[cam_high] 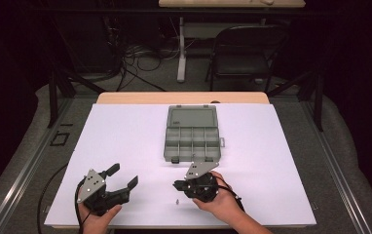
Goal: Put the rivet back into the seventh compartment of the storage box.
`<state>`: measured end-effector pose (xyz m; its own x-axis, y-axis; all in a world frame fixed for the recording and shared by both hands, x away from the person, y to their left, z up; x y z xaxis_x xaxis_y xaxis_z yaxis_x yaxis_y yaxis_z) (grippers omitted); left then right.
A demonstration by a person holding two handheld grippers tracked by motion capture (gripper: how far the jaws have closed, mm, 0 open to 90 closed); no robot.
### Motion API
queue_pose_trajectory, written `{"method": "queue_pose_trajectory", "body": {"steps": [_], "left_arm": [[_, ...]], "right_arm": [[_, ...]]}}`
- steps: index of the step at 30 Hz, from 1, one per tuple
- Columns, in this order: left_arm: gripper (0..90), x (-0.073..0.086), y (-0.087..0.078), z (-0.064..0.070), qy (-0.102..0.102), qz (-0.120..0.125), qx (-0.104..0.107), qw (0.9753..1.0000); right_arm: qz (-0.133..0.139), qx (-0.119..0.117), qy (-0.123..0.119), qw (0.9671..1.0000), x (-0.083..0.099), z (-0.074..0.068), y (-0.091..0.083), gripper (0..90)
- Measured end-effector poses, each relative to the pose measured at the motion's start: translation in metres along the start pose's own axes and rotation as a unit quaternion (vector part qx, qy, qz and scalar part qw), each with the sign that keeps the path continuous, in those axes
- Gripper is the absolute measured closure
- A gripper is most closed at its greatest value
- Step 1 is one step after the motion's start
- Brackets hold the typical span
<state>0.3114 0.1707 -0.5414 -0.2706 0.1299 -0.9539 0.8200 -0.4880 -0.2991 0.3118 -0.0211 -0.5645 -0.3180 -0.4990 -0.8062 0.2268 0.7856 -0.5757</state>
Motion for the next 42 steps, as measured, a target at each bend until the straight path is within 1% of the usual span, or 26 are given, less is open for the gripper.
{"method": "queue_pose_trajectory", "body": {"steps": [6, 10, 12, 15, 19, 26, 31, 37, 39, 42], "left_arm": [[20.8, 0.000, 0.000, 0.000, 0.000, 0.000, 0.000, 1.0000], [20.8, 0.000, 0.000, 0.000, 0.000, -0.001, 0.000, 1.0000], [20.8, 0.000, 0.000, 0.000, 0.000, -0.001, 0.000, 1.0000], [20.8, 0.000, 0.000, 0.000, 0.000, -0.002, 0.001, 1.0000], [20.8, 0.000, 0.000, 0.000, 0.000, -0.001, 0.000, 1.0000], [20.8, 0.000, 0.000, 0.000, 0.000, -0.001, 0.000, 1.0000], [20.8, 0.000, 0.000, 0.000, 0.000, -0.001, 0.000, 1.0000], [20.8, 0.000, 0.000, -0.001, 0.000, -0.001, -0.001, 1.0000], [20.8, 0.000, 0.000, -0.001, 0.001, -0.001, -0.001, 1.0000], [20.8, 0.000, 0.000, -0.001, 0.001, -0.001, -0.001, 1.0000]], "right_arm": [[0.002, 0.006, -0.005, 1.0000, -0.006, 0.002, -0.005, 86.3], [0.003, 0.015, -0.002, 0.9999, -0.011, 0.008, -0.011, 86.3], [0.005, 0.016, -0.002, 0.9999, -0.013, 0.011, -0.014, 86.3], [0.010, 0.024, 0.005, 0.9996, -0.017, 0.018, -0.021, 86.3], [0.015, 0.035, 0.007, 0.9993, -0.021, 0.028, -0.028, 86.3], [0.025, 0.059, 0.019, 0.9978, -0.029, 0.048, -0.042, 86.3], [0.028, 0.074, 0.022, 0.9966, -0.032, 0.059, -0.049, 86.3], [0.033, 0.088, 0.024, 0.9953, -0.036, 0.069, -0.056, 86.3], [0.032, 0.092, 0.027, 0.9949, -0.035, 0.072, -0.057, 86.3], [0.029, 0.104, 0.029, 0.9937, -0.032, 0.081, -0.058, 86.3]]}}
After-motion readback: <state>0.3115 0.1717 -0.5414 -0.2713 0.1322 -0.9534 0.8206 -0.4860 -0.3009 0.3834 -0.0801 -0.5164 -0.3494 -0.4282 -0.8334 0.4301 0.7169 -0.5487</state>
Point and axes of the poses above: each handheld gripper's, and its own axes: y roughly forward along the jaws, x roughly out of its underside, z roughly to its right, the point moved 9 cm from there along y, roughly forward along the jaws, and after that the axes turned 6 degrees about -x, right-handed, at the moved point
